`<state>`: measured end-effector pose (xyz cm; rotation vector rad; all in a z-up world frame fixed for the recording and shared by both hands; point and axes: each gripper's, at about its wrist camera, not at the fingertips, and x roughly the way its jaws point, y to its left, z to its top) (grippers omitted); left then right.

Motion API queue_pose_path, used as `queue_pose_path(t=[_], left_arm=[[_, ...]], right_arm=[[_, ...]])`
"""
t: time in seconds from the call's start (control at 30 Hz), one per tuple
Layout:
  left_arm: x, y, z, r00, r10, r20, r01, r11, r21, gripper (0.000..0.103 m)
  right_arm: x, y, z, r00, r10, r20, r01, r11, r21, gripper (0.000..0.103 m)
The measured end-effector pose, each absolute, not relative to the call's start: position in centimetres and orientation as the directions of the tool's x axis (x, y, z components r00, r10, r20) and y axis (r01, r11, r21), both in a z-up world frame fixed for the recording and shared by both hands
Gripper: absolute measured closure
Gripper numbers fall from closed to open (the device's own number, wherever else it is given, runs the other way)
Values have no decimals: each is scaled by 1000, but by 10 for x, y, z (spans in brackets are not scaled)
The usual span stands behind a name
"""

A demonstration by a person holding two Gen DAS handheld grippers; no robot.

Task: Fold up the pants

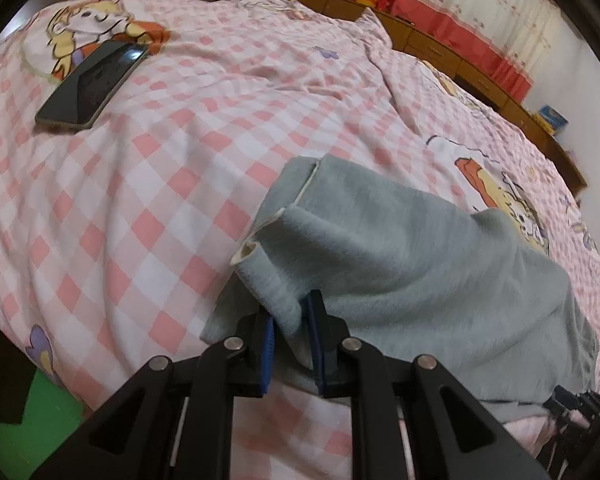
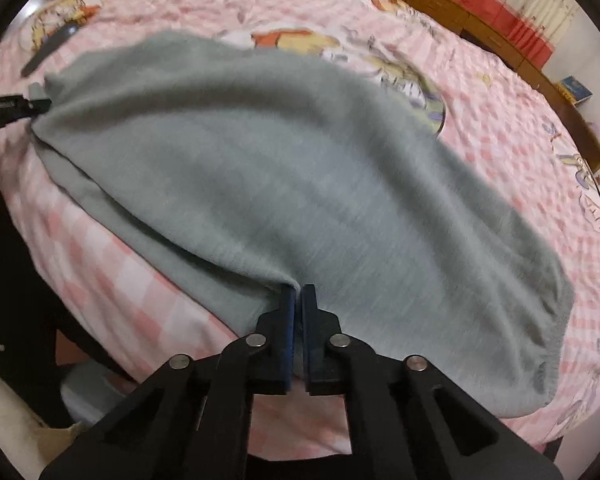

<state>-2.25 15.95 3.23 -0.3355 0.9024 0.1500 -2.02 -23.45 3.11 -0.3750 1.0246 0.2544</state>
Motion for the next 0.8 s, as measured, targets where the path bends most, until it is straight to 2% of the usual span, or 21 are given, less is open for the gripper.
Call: queue_pose_path(t=[0.23, 0.63, 0.8], left_arm=[[-28, 161, 54, 656, -24, -754, -213, 953, -215, 97], [-37, 168, 32, 594, -21, -804, -233, 952, -197, 97], [-39, 172, 35, 582, -17, -813, -197, 967, -161, 88]], right_arm=[[-38, -249, 67, 545, 97, -833, -399, 903, -156, 100], [-51, -241, 21, 463, 70, -884, -461, 871, -172, 100], [-52, -239, 24, 441, 58, -896, -462, 870, -171, 98]])
